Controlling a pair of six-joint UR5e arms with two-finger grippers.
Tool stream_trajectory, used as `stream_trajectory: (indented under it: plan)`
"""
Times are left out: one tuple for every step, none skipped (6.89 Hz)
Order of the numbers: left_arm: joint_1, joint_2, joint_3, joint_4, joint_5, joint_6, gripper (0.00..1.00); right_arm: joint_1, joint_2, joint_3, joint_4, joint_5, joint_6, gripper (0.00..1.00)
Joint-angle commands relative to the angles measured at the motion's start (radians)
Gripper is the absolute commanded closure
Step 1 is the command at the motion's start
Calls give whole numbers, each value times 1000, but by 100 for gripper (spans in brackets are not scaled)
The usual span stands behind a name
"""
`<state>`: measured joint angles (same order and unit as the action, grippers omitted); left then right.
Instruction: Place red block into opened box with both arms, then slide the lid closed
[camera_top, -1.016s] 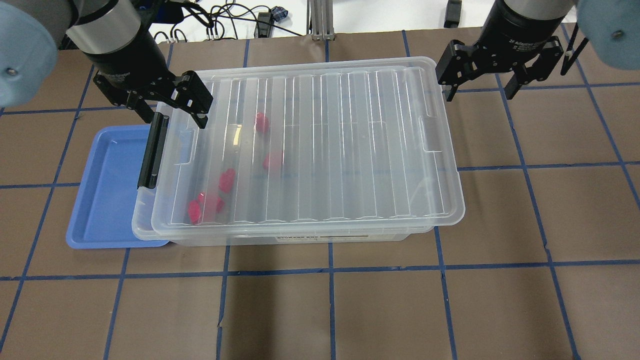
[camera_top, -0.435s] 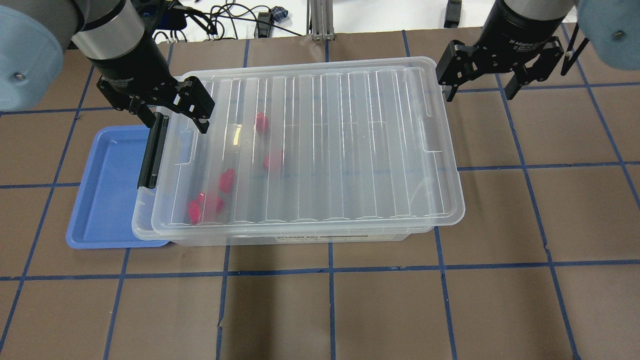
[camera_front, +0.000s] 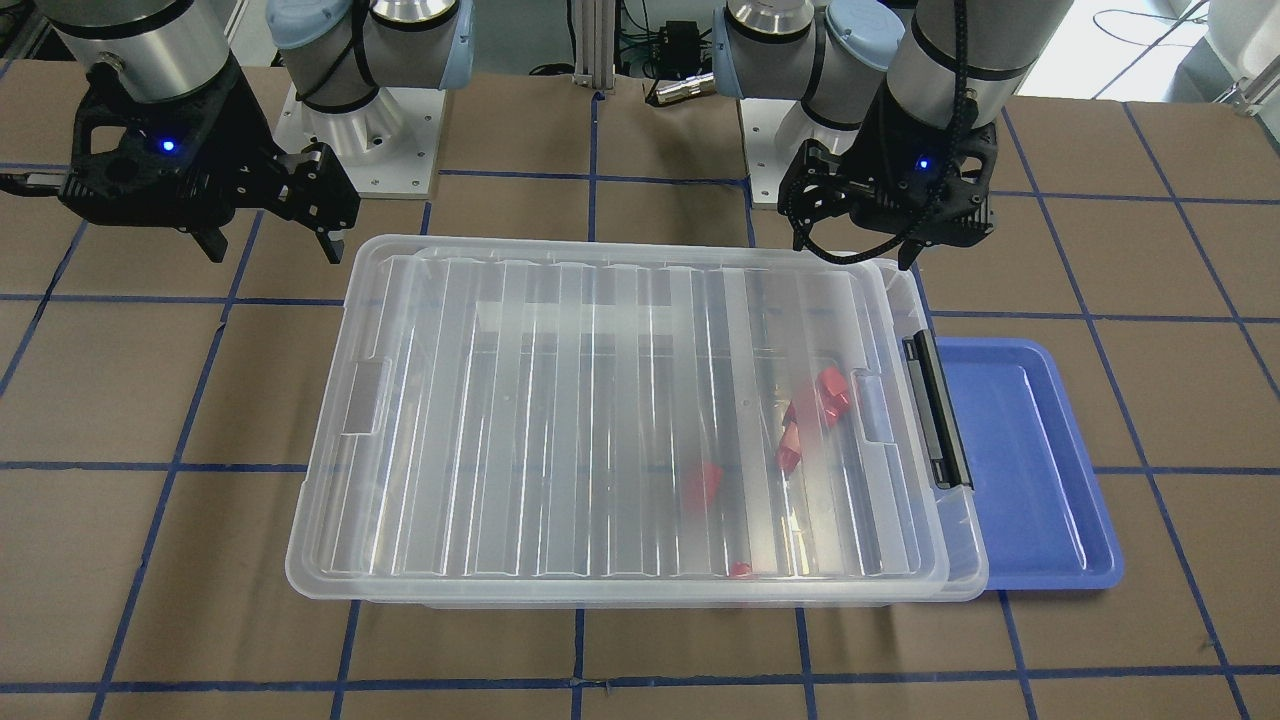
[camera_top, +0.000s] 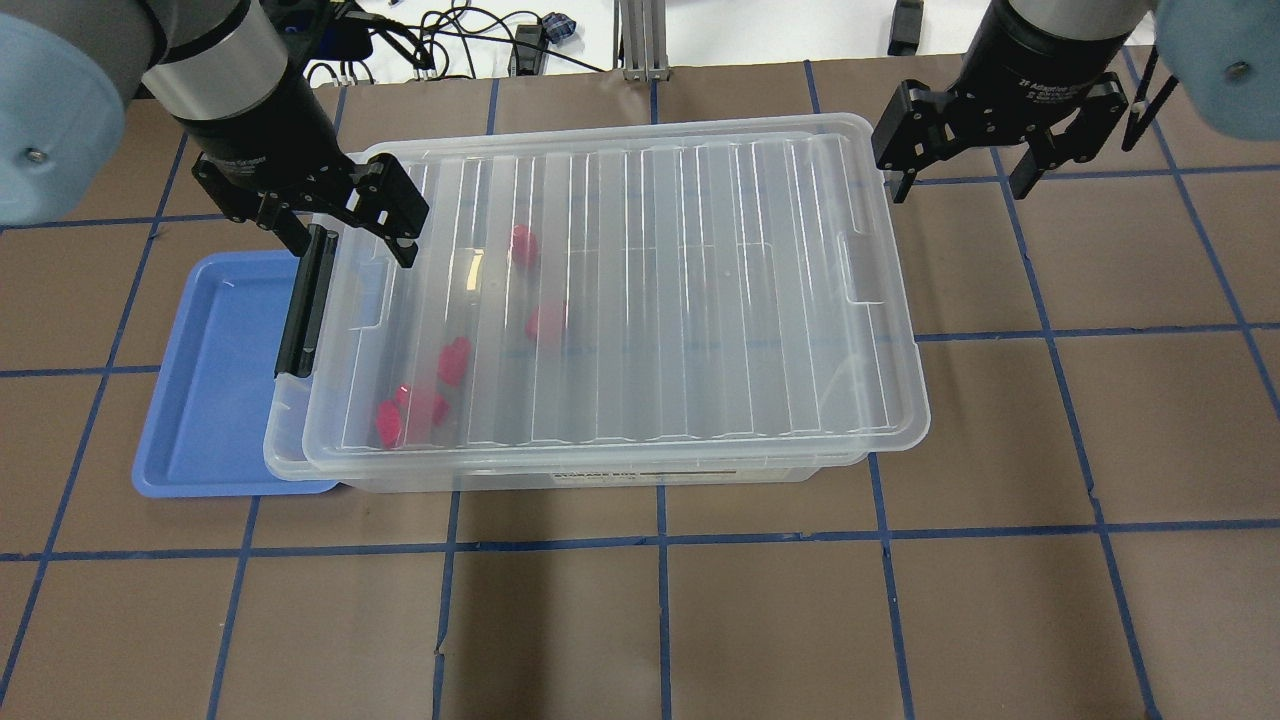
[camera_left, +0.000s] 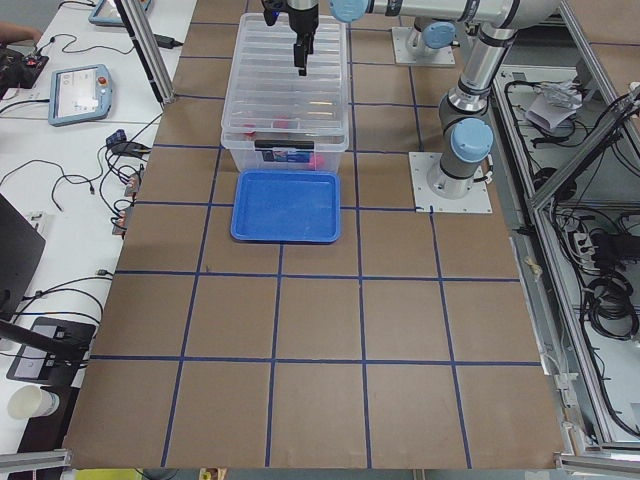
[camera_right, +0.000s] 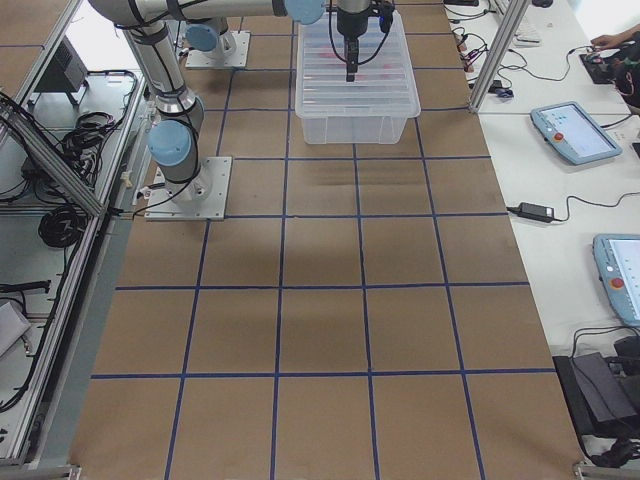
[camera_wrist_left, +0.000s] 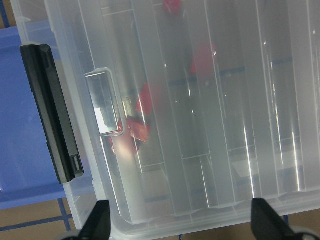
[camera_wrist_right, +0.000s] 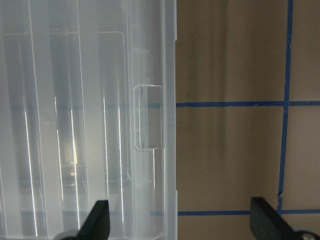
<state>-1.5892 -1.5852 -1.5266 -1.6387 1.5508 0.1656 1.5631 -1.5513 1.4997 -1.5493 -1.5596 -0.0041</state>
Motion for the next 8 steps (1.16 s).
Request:
stream_trajectory:
  plan:
    - [0,8,0,-1,0,0,0,2,0,-1,0,0,-1,0]
    - [0,8,2,0,0,0,0,0,0,1,0,0,1,0]
    - [0,8,2,-1,0,0,0,0,0,1,1,-7,-2,0]
    - [0,4,0,-1,0,0,0,-3,2,-1,2,-10,-2,0]
    - [0,8,0,-4,5,0,0,-2,0,-1,0,-8,-1,0]
    - [0,8,2,-6,29,0,0,-2,0,1,0,-8,-2,0]
    - [0,8,2,-4,37,0,0,0,-1,-1,0,-10,6,0]
    - [0,4,6,-3,37,0,0,0,0,1,0,-7,6,0]
